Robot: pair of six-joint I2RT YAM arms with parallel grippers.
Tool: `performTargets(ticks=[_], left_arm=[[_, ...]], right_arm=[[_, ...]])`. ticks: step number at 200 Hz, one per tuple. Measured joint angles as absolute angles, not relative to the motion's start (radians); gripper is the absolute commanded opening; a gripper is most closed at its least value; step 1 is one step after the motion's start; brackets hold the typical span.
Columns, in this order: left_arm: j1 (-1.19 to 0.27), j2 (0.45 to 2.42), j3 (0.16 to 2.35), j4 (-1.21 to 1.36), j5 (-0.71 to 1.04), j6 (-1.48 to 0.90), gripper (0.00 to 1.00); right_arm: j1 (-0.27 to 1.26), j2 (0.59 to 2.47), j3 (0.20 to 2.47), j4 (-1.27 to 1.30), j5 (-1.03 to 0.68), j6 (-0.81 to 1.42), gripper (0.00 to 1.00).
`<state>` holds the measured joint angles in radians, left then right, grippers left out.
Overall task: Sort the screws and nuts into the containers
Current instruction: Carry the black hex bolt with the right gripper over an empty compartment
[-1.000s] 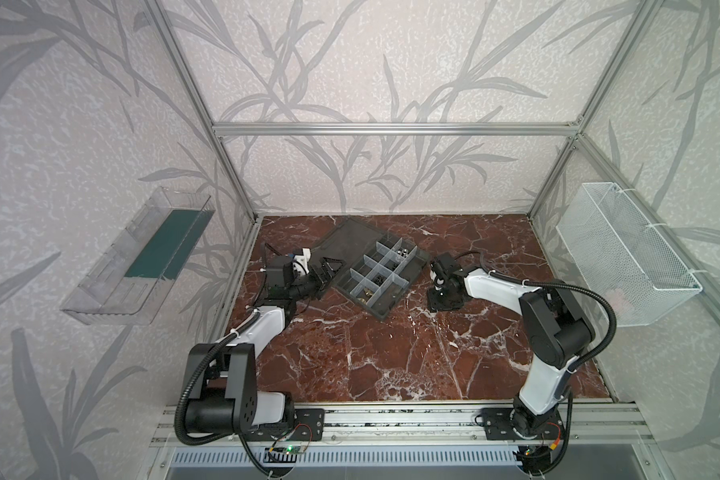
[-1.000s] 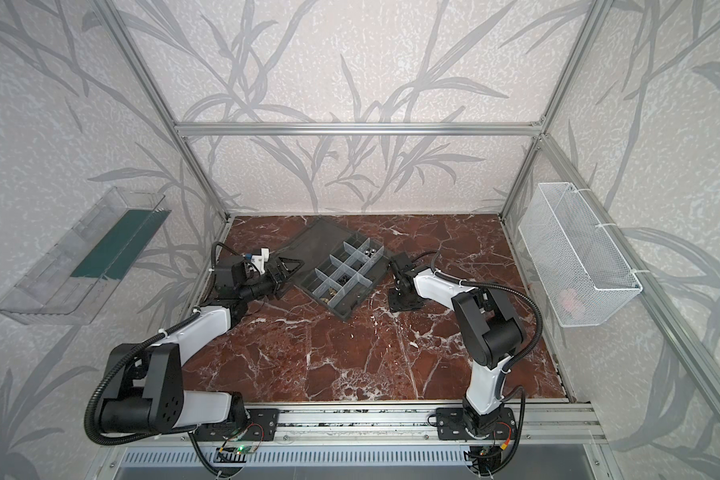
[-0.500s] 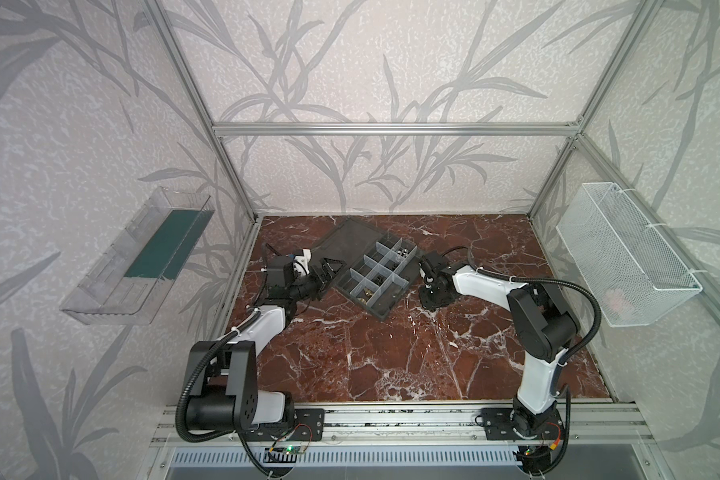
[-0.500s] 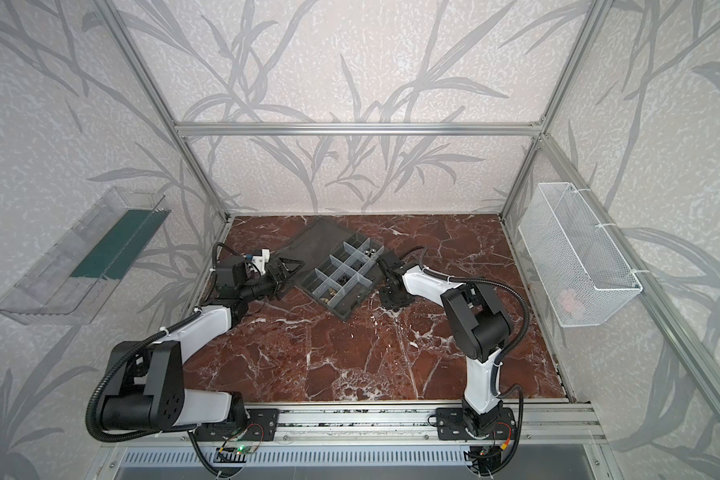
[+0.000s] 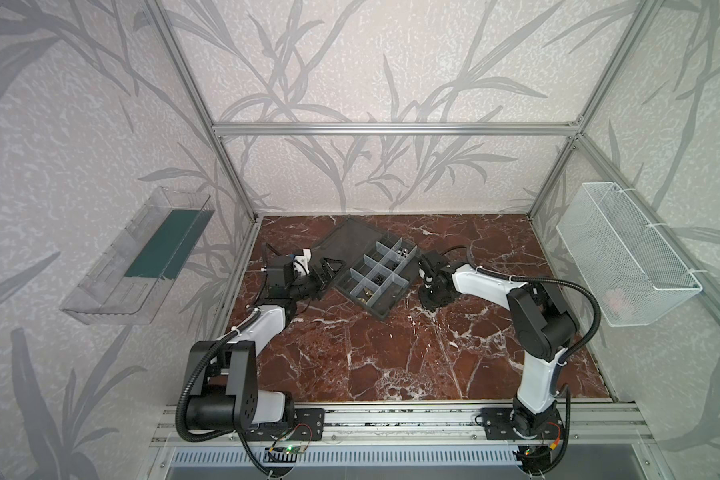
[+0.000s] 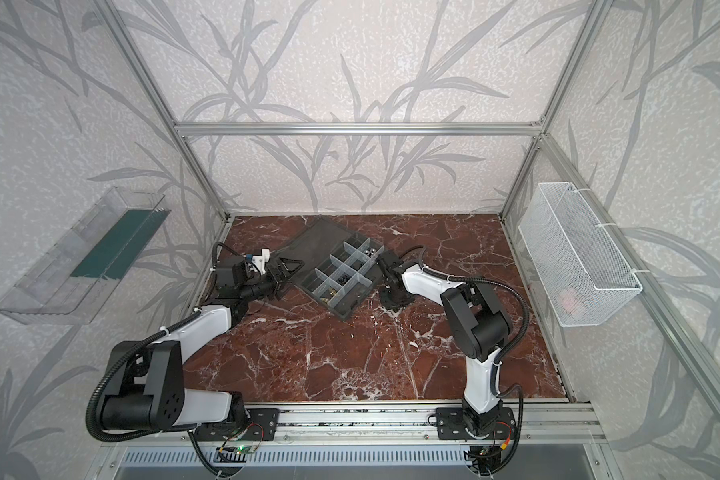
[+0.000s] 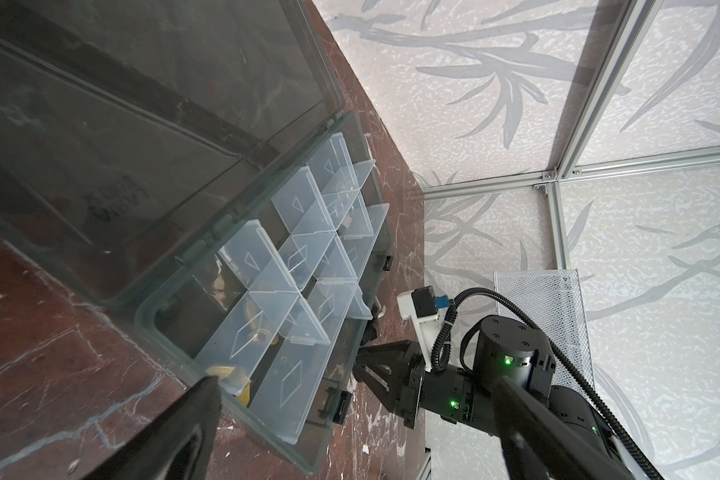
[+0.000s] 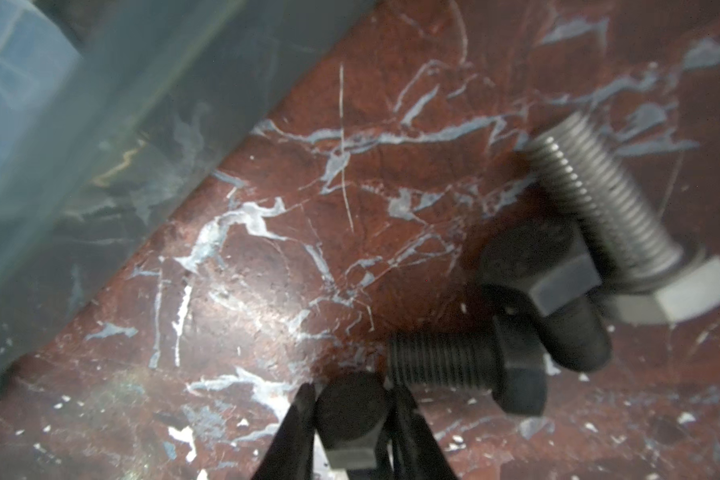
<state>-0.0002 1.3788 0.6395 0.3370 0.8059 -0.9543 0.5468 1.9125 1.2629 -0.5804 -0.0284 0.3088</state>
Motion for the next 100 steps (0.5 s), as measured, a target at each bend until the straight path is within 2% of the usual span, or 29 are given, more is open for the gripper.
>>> performTargets(ticks=[57, 100], left_arm=[[0.000, 1.379, 0.639, 0.367, 0.809, -0.973, 0.99], [0.000, 1.379, 0.639, 0.386, 0.813, -0.984, 1.00]], right_arm=[[0.548, 1.837, 1.459, -0.630, -0.104, 0.248, 0.09], [0.564, 1.857, 1.583, -0.625, -0.169, 0.234, 0.08]])
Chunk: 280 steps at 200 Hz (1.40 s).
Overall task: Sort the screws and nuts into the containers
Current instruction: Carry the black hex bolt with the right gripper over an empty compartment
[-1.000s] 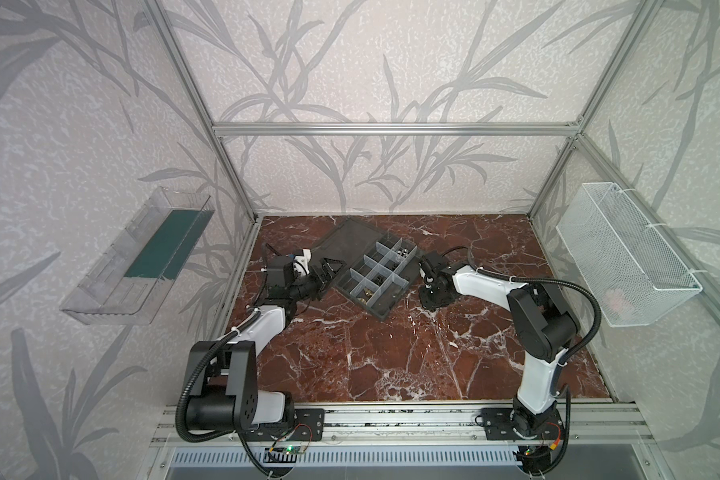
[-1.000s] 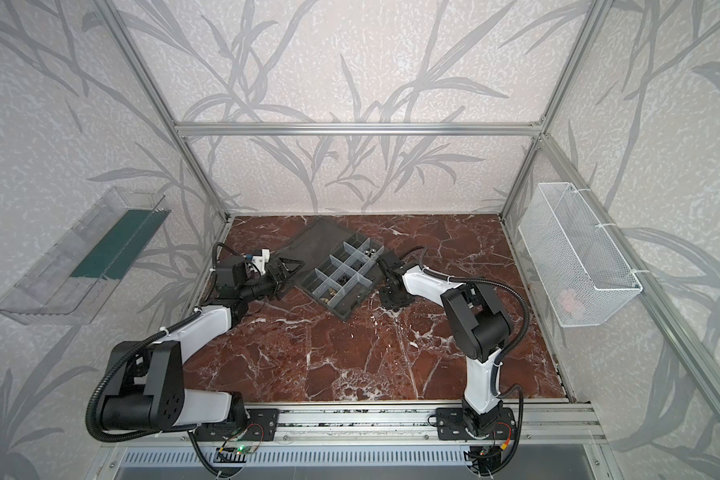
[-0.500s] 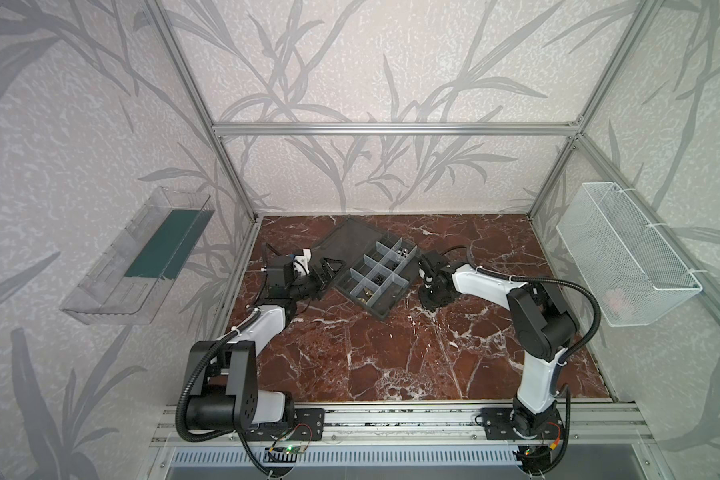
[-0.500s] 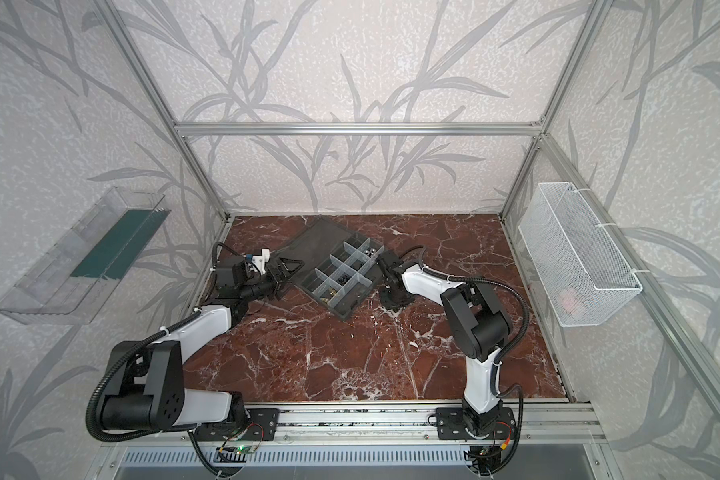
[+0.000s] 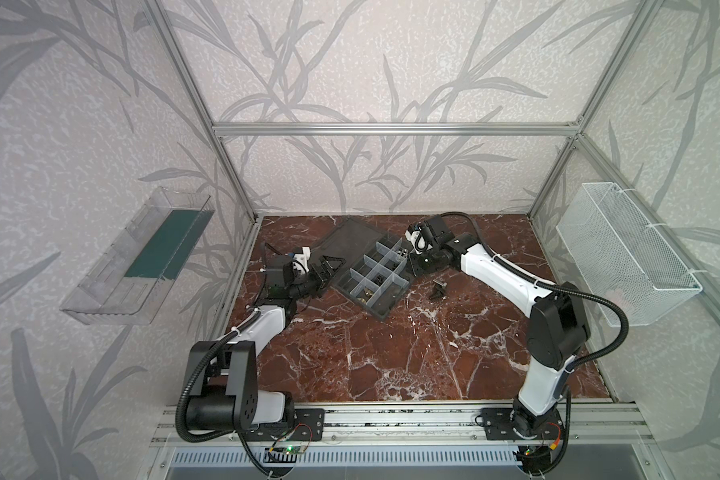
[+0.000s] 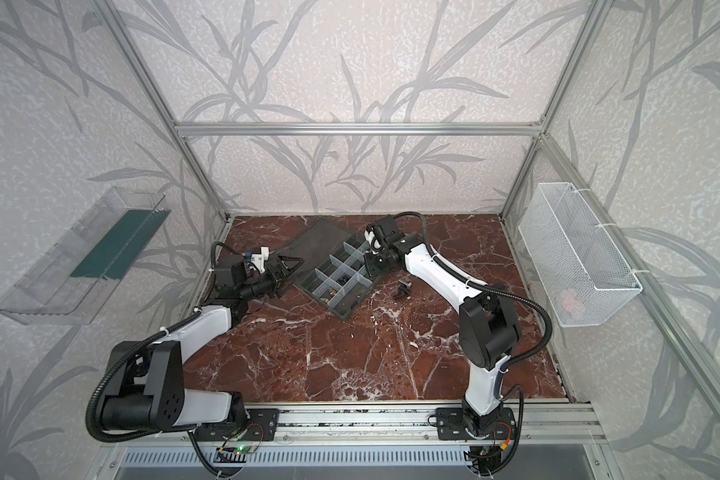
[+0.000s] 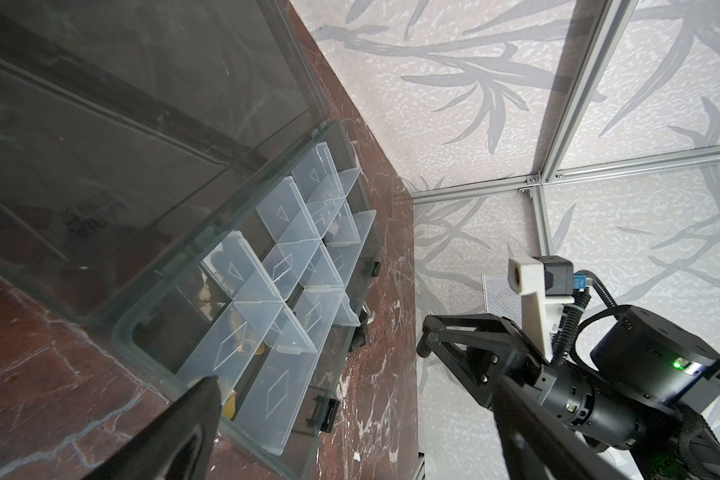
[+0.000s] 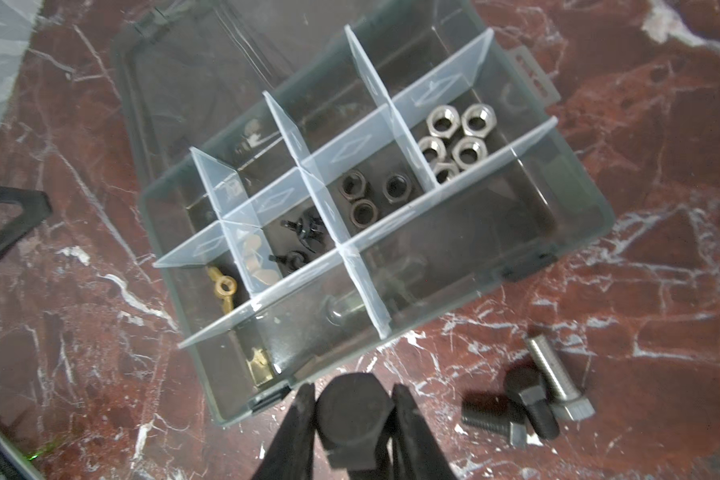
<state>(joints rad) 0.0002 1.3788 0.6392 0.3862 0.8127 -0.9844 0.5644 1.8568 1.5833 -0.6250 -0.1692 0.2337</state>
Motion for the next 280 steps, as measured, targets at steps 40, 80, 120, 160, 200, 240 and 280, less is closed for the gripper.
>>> performTargets(ticks=[40, 80, 120, 160, 200, 240, 280], left_arm=[[0.000, 1.376, 0.639, 0.382, 0.813, -0.984, 0.99], [0.001, 1.376, 0.639, 0.379, 0.813, -0.983, 0.99], [0.001, 1.376, 0.639, 0.377, 0.813, -0.983, 1.00], [0.001, 1.376, 0.639, 0.376, 0.812, -0.983, 0.99], [0.002, 1.375, 0.639, 0.376, 0.813, -0.982, 0.99], [0.002, 1.375, 0.639, 0.375, 0.813, -0.982, 0.99], [0.002, 1.374, 0.639, 0.375, 0.813, -0.983, 0.99]], right_arm=[[0.607, 1.951, 1.622, -0.618, -0.200, 0.234, 0.08], [0.641, 2.043, 1.650, -0.619, -0.199, 0.233, 0.08], [0.660, 2.074, 1.691, -0.627, -0.180, 0.216, 0.09], [0.662, 2.088, 1.694, -0.639, -0.150, 0.205, 0.12], [0.666, 2.108, 1.694, -0.657, -0.131, 0.199, 0.38], [0.671, 2.109, 1.707, -0.664, -0.121, 0.185, 0.50], [0.672, 2.099, 1.703, -0.667, -0.073, 0.166, 0.52]])
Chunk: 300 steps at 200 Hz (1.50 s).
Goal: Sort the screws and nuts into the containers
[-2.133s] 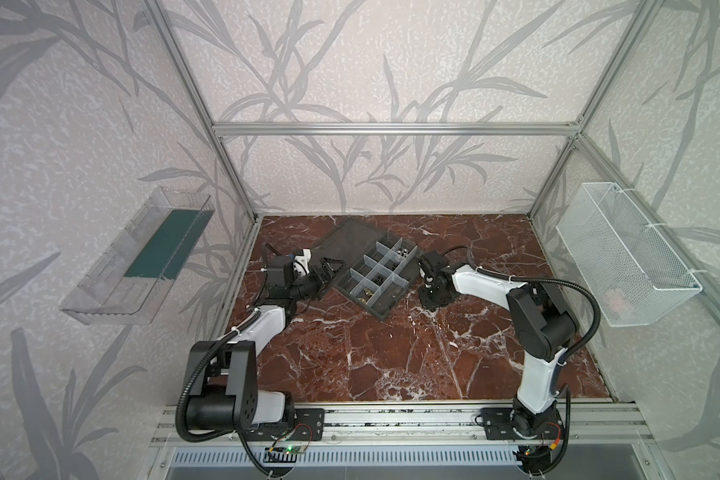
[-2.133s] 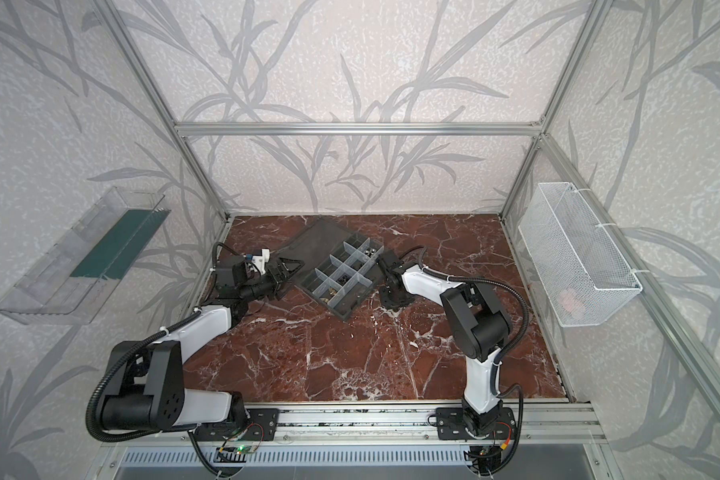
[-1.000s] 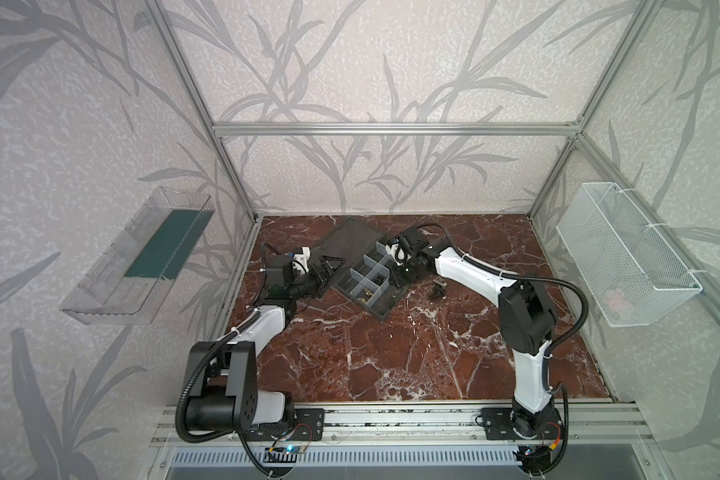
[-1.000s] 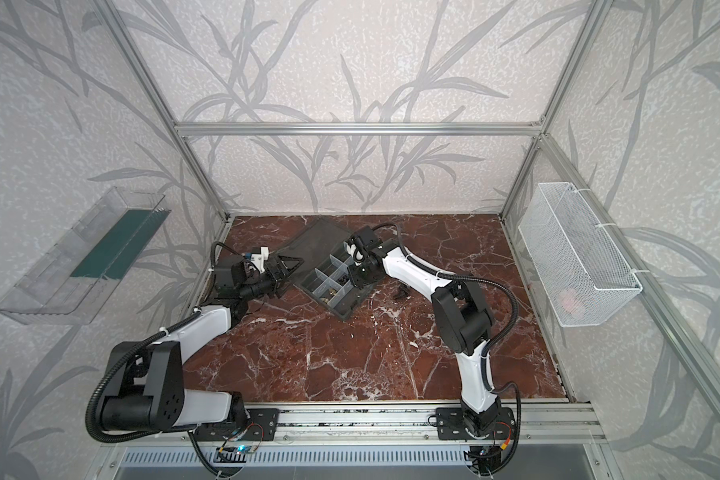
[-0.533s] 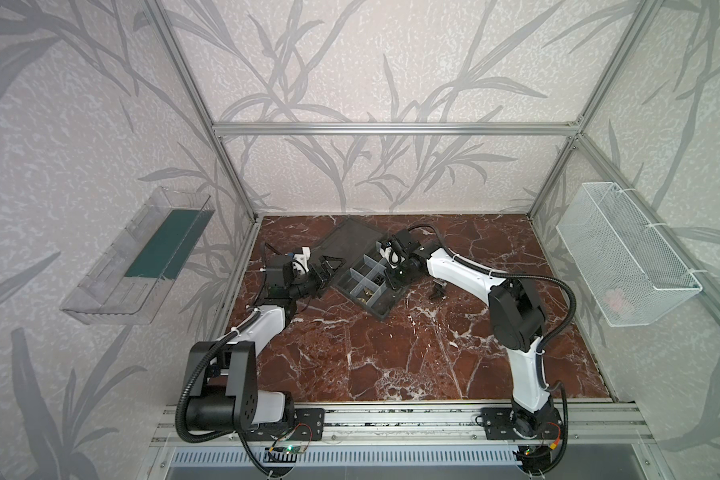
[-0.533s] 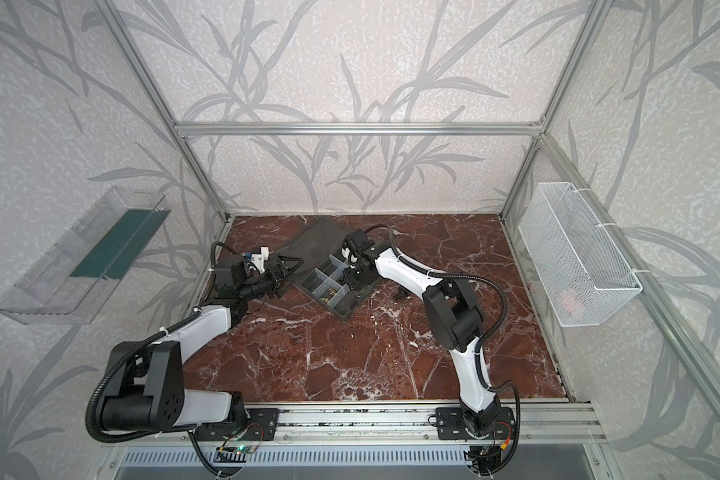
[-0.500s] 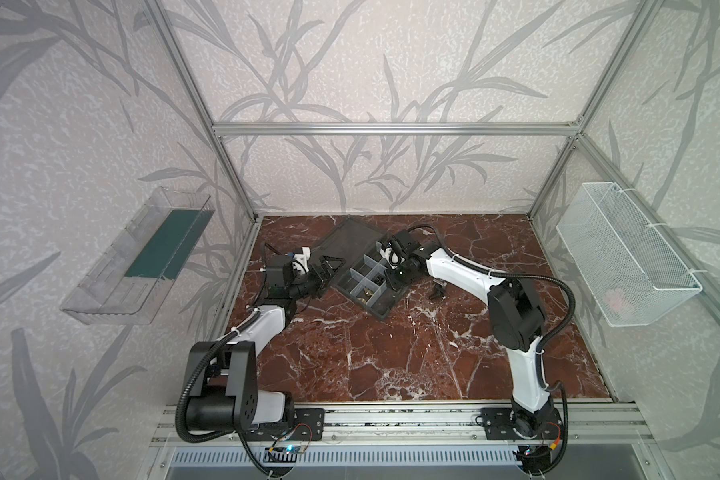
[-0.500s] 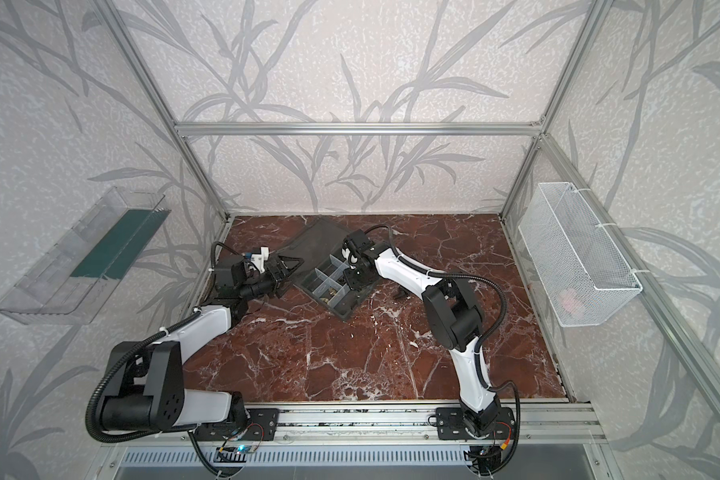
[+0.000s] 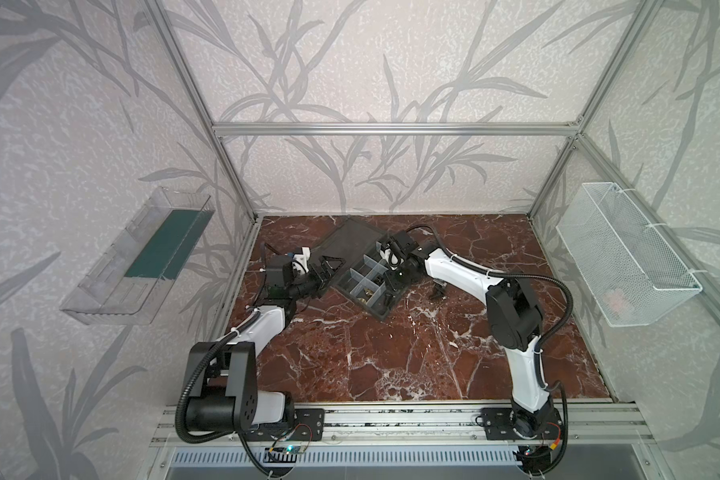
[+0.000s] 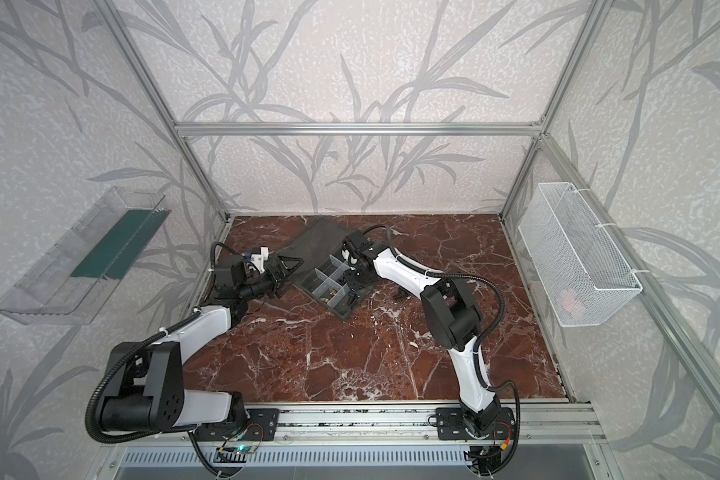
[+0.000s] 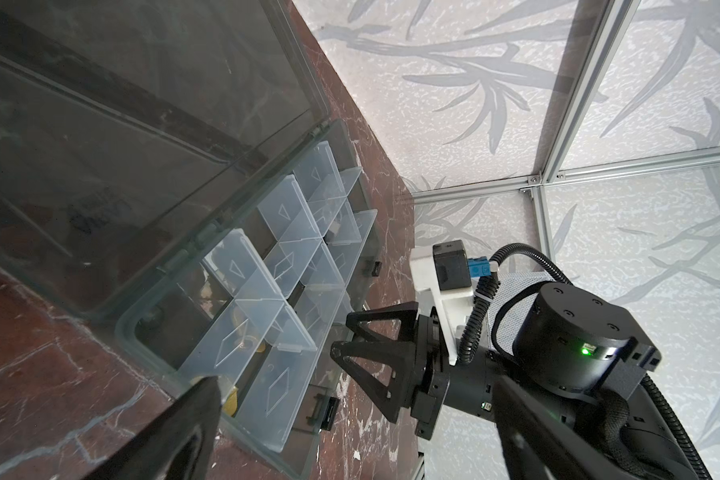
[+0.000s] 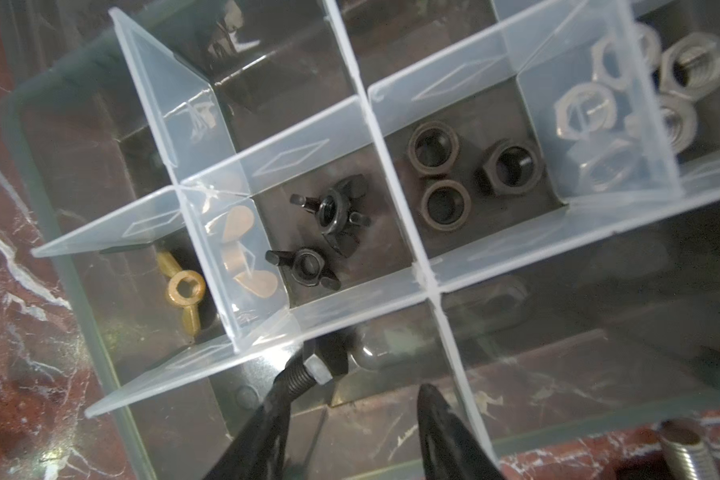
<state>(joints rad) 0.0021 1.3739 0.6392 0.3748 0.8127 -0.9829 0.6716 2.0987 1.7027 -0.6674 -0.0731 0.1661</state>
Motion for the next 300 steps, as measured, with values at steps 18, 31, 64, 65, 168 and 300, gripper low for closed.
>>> performTargets(ticks=[18, 31, 64, 65, 168, 300], left_arm=[[0.002, 1.374, 0.639, 0.375, 0.812, -0.982, 0.99], [0.002, 1.374, 0.639, 0.375, 0.813, -0.983, 1.00], [0.002, 1.374, 0.639, 0.375, 0.813, -0.983, 1.00], [0.002, 1.374, 0.639, 0.375, 0.813, -0.983, 1.00], [0.002, 1.374, 0.640, 0.375, 0.813, -0.984, 1.00], [0.002, 1.377, 0.640, 0.374, 0.813, -0.984, 0.99]], right_arm=[[0.670, 2.061, 1.674, -0.669, -0.031, 0.163, 0.52], [0.665, 2.008, 1.634, -0.668, -0.005, 0.164, 0.52], [0.643, 1.832, 1.491, -0.652, 0.050, 0.181, 0.53], [0.642, 1.829, 1.487, -0.651, 0.051, 0.181, 0.53], [0.456, 1.779, 1.232, -0.606, 0.072, 0.269, 0.53], [0.447, 1.928, 1.270, -0.544, -0.057, 0.258, 0.54]])
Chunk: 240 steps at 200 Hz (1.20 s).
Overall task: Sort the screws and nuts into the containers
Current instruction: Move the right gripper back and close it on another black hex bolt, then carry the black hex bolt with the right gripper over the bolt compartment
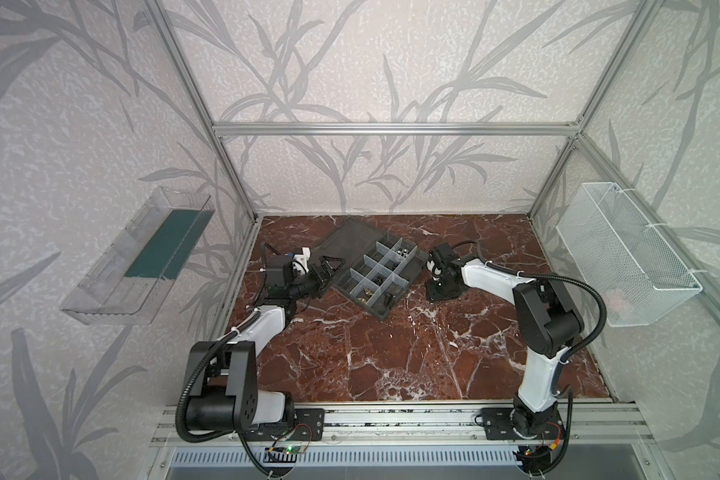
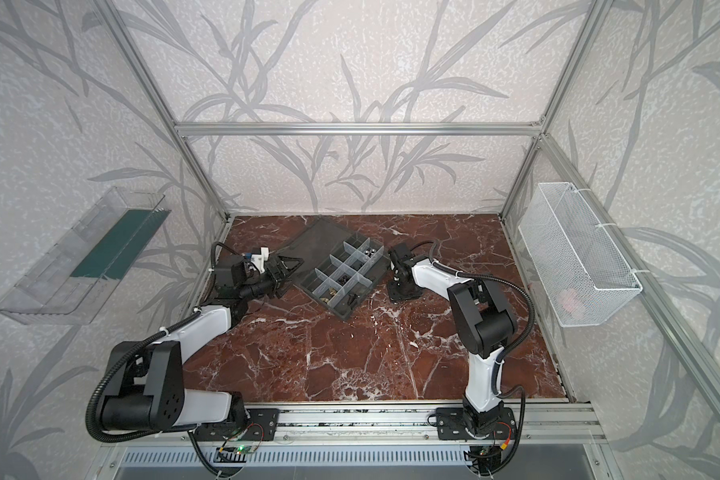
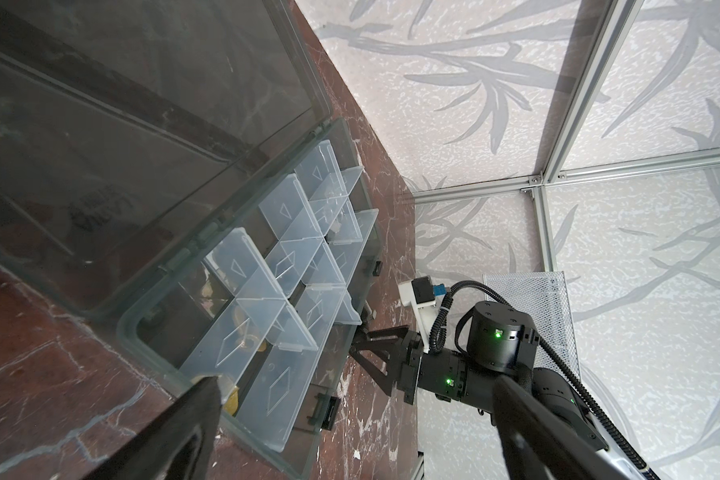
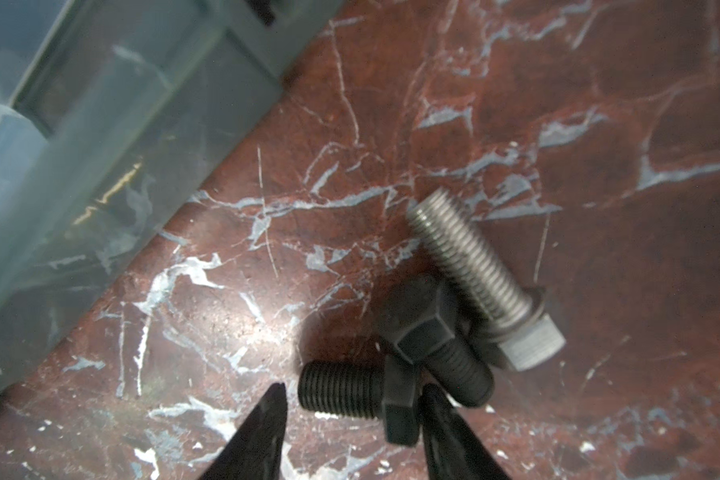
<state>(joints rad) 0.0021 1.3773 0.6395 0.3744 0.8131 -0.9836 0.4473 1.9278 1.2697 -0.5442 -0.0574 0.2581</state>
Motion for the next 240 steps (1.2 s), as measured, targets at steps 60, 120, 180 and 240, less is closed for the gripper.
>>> performTargets(ticks=[60, 120, 180, 240], left_arm=[[0.002, 1.377, 0.640, 0.374, 0.813, -0.984, 0.99], [0.002, 1.378, 0.640, 0.375, 0.813, -0.984, 1.00], [0.002, 1.378, 0.640, 0.375, 0.813, -0.984, 0.99], [0.002, 1.378, 0.640, 0.375, 0.813, -0.983, 0.99]], right_arm=[[0.467, 1.972, 1.320, -0.560, -0.026, 0.229, 0.55], [0.496, 1.986, 1.334, -0.574, 0.030, 0.225, 0.50], [0.506, 1.988, 1.340, -0.581, 0.052, 0.218, 0.17], [0.503, 1.919, 1.341, -0.580, -0.010, 0.211, 0.14]])
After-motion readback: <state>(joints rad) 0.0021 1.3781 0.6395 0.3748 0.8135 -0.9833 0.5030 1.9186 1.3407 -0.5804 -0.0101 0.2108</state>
